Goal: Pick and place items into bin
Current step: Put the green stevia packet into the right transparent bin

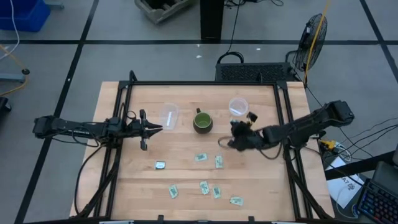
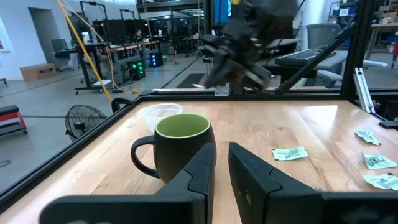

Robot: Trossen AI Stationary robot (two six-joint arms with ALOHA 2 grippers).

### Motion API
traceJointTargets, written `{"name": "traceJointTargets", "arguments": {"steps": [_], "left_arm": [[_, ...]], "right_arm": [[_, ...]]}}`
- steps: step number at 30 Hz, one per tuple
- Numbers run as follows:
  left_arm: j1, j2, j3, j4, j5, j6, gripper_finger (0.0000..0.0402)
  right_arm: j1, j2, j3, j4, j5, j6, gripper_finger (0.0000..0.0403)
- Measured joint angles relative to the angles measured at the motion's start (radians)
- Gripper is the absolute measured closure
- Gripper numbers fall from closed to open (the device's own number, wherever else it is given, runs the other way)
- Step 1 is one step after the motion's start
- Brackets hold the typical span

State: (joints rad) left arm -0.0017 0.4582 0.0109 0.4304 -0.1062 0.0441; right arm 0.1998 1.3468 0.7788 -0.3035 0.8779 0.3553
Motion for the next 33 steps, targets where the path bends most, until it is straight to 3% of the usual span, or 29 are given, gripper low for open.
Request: {"name": "traceJointTargets", "arguments": {"steps": [10,16,24,33], "left_arm": [[0.0,0.0,0.0,0.0,0.0,0.0,0.0346],[0.0,0.0,0.0,0.0,0.0,0.0,0.0346],[0.0,0.0,0.0,0.0,0.0,0.0,0.0346],[0.0,0.0,0.0,0.0,0.0,0.0,0.0346]], "right_arm": [[-0.347,-0.046,0.001,0.052,-0.307,-0.081,0.0403],[-0.497,-0.035,-0.027,0.076,-0.448,-0.089,0.0403],[-0.599,-0.034,-0.171,0.317,-0.563,-0.11,0.0403],[-0.613,-0.034,-0.275,0.484,-0.569,-0.115,0.0392]]}}
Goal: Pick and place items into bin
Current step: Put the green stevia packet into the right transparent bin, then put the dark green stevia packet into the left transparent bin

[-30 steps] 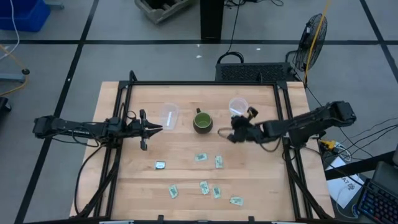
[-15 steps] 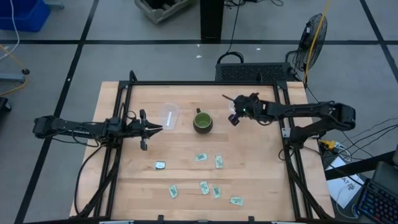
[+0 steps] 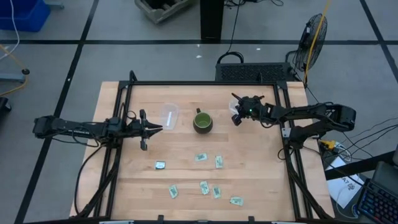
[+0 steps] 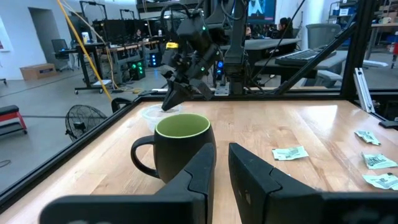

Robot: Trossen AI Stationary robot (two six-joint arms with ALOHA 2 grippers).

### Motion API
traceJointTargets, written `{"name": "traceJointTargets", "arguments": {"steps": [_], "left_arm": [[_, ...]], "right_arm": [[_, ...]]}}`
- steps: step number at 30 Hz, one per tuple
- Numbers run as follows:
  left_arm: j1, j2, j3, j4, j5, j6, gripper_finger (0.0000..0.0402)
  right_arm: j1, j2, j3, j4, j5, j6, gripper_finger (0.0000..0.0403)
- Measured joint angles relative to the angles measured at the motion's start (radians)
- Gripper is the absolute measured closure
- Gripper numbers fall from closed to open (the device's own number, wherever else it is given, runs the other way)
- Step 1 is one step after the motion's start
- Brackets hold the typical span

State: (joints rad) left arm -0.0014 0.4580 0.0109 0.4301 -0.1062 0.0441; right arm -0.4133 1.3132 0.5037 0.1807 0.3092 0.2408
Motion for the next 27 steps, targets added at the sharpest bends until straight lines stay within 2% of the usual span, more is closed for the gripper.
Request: {"name": "traceJointTargets", "arguments": {"steps": [7,14,22,27], "left_arm": [[0.0,0.0,0.0,0.0,0.0,0.0,0.0346],[0.0,0.0,0.0,0.0,0.0,0.0,0.0346],[0.0,0.0,0.0,0.0,0.0,0.0,0.0346],[0.0,0.0,0.0,0.0,0.0,0.0,0.0346]], "right_arm": [[0.003,0.0,-0.005,0.077,-0.002,-0.017,0.0345],[0.049,-0.018,-0.005,0.152,-0.102,0.023,0.0299],[0.175,-0.129,-0.005,0.161,-0.257,0.01,0.0308],[0.323,-0.209,-0.004,0.217,-0.264,0.009,0.0318]]}}
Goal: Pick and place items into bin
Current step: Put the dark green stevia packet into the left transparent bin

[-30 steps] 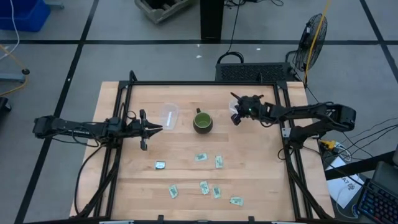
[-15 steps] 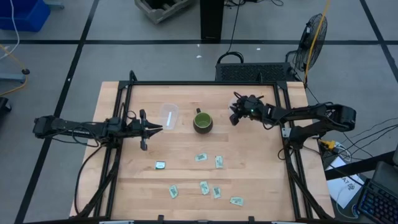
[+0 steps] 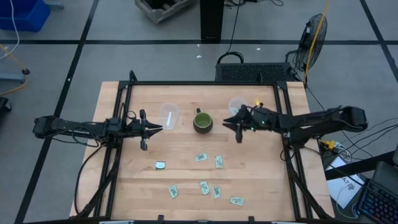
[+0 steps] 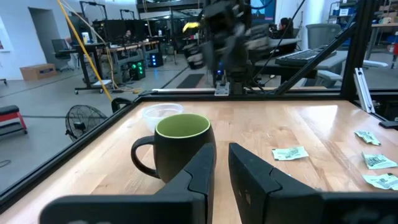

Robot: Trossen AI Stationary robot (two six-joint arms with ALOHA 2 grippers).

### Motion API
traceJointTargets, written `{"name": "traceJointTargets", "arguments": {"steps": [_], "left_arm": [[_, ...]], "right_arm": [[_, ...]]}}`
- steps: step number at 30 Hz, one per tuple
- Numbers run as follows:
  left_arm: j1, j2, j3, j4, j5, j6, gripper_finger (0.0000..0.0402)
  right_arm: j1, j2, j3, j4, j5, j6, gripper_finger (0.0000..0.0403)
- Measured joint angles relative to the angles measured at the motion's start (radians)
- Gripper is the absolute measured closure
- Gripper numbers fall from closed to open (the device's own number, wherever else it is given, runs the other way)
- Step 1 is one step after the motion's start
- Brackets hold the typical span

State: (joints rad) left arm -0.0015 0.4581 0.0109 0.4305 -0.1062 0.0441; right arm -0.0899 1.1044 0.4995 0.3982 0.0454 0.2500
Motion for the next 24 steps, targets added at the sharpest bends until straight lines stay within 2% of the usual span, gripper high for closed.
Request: {"name": "traceJointTargets", "arguments": {"steps": [7,11,18,24], "left_arm": [[0.0,0.0,0.0,0.0,0.0,0.0,0.0346],[0.0,0.0,0.0,0.006,0.0,0.014,0.0346],[0.0,0.0,0.0,0.016,0.0,-0.008,0.0346],[0.0,0.0,0.0,0.075,-0.015,-0.125,0.0346]], "right_arm": [[0.246,-0.02,0.0,0.136,0.011,-0.038,0.0321],[0.37,0.018,0.0,0.266,0.081,-0.084,0.0323],[0.515,0.107,0.0,0.381,0.191,-0.116,0.0326],[0.603,0.225,0.002,0.559,0.219,-0.146,0.0326]]}}
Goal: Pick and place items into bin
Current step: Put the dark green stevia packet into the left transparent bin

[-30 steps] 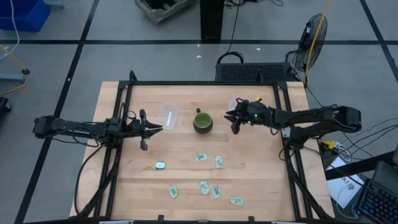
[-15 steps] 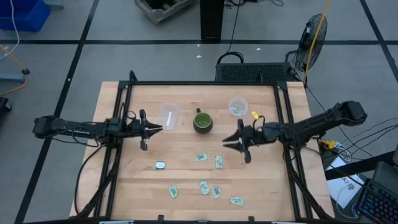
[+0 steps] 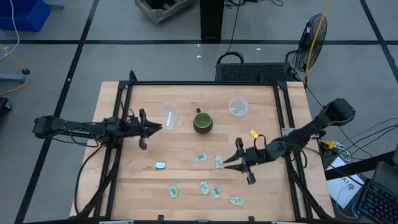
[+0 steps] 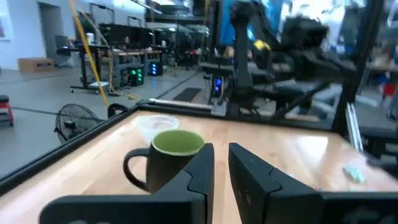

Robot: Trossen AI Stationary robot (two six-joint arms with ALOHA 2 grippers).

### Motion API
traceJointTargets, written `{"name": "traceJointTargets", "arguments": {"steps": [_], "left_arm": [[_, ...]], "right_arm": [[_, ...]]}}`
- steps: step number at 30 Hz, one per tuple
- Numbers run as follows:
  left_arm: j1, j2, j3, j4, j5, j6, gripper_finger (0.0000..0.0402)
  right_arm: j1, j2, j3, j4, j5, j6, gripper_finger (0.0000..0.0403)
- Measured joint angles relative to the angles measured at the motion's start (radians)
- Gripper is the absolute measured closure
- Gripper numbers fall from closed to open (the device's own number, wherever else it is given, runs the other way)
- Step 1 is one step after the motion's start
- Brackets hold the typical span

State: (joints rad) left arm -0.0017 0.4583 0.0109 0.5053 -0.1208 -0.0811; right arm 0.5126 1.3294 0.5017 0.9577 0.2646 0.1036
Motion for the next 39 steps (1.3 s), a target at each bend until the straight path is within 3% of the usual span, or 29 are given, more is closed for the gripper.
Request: {"name": "traceJointTargets", "arguments": {"steps": [10,14,17,21,26,32,39], "left_arm": [[0.0,0.0,0.0,0.084,-0.007,-0.177,0.0346],[-0.015,0.0,0.0,0.11,0.105,-0.256,0.0346],[-0.088,0.008,0.0,0.104,0.159,-0.279,0.0346],[-0.241,0.026,0.005,0.093,0.058,-0.277,0.0346],[-0.451,0.097,0.062,0.03,-0.152,-0.243,0.0346],[-0.658,0.246,0.231,-0.242,-0.387,-0.304,0.0346],[-0.799,0.503,0.451,-0.571,-0.5,-0.413,0.0346]], "right_arm": [[0.081,0.135,0.066,0.025,0.085,-0.039,0.0326],[0.101,0.152,0.067,0.026,0.128,-0.038,0.0326],[0.111,0.154,0.067,0.026,0.133,-0.038,0.0326],[0.112,0.154,0.068,0.026,0.134,-0.038,0.0326],[0.112,0.154,0.068,0.026,0.135,-0.023,0.0326],[0.112,0.154,0.068,0.026,0.133,-0.014,0.0326],[0.112,0.154,0.068,0.022,0.132,-0.014,0.0326]]}}
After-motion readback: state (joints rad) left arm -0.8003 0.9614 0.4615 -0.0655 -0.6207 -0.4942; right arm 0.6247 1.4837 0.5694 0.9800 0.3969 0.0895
